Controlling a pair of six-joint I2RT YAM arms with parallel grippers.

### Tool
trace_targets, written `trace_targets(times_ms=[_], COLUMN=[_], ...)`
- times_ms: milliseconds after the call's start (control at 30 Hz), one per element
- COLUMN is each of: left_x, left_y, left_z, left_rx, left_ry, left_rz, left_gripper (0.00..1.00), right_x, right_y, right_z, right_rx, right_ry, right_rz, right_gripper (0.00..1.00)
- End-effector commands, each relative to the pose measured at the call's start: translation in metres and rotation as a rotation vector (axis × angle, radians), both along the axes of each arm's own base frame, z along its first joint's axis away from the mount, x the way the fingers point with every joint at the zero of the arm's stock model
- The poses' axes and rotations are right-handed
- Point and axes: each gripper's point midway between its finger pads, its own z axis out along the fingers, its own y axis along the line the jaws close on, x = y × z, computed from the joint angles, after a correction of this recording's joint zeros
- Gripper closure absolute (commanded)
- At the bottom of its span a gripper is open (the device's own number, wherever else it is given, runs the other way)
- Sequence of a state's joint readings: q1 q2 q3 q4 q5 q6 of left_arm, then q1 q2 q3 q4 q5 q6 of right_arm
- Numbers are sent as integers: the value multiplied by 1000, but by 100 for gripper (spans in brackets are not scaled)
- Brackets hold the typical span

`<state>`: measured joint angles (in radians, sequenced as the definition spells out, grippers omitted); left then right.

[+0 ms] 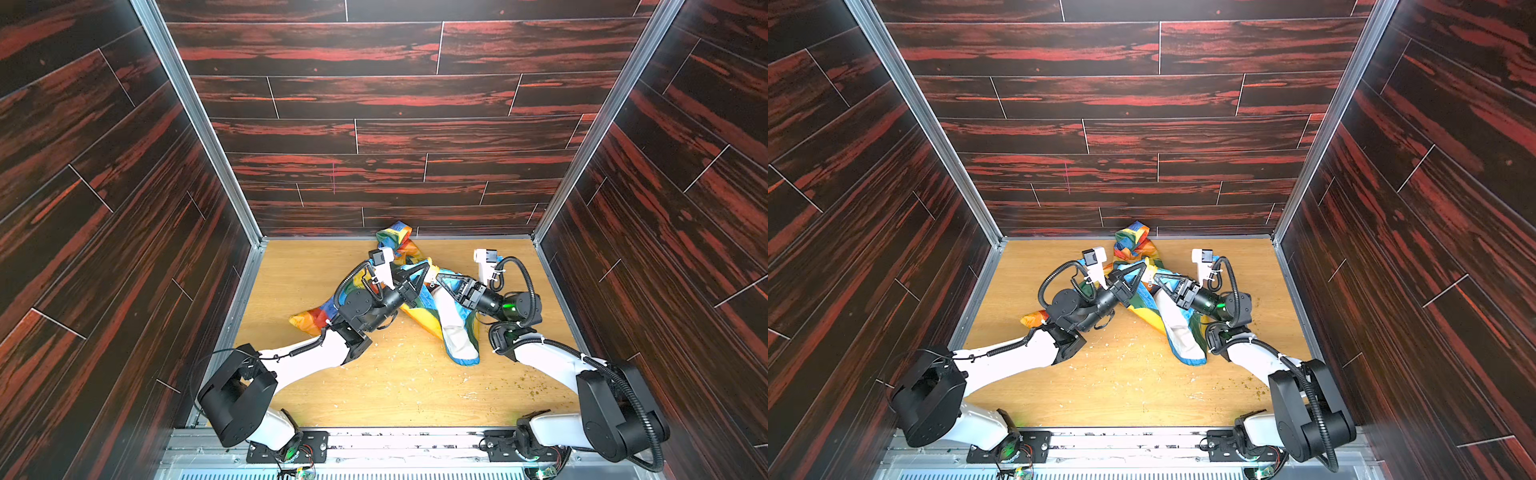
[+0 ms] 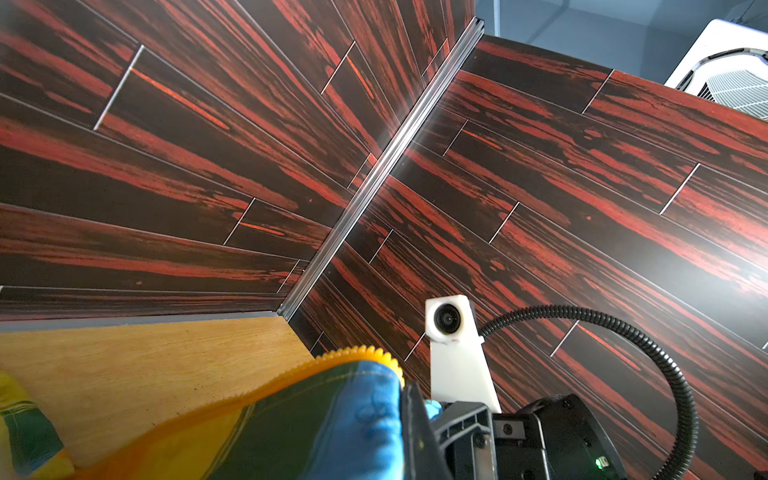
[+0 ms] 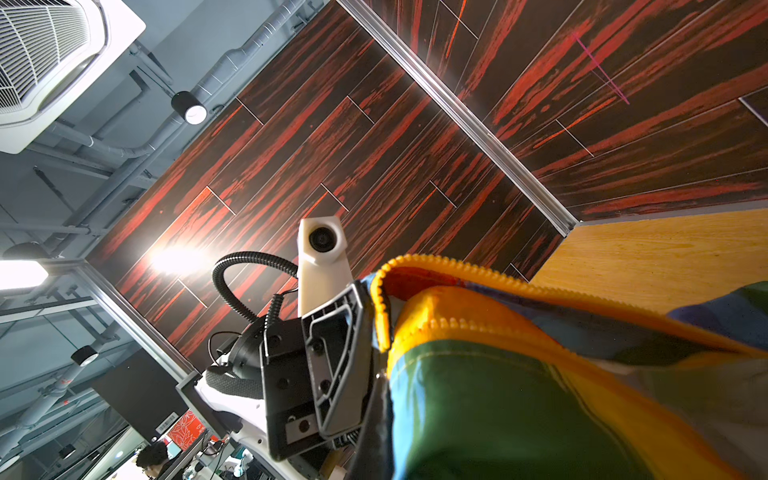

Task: Zip up the jacket

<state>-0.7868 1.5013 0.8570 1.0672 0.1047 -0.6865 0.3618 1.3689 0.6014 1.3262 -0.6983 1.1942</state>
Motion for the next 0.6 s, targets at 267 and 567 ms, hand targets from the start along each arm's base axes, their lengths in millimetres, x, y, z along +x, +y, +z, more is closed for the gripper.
trace_targets(times_ms=[267, 567], left_x=[-7, -8], left_y=[5, 6], left_z=[19, 17], left_rx=[-78, -83], left_ry=[-43, -33], left_rz=[-13, -15], left_gripper=[100, 100], right_x=[-4, -3], right_y=[0, 0], right_z=[23, 26], right_rx=[42, 46], right_ry=[-83, -90], right_rz=[-1, -7], right_gripper=[100, 100])
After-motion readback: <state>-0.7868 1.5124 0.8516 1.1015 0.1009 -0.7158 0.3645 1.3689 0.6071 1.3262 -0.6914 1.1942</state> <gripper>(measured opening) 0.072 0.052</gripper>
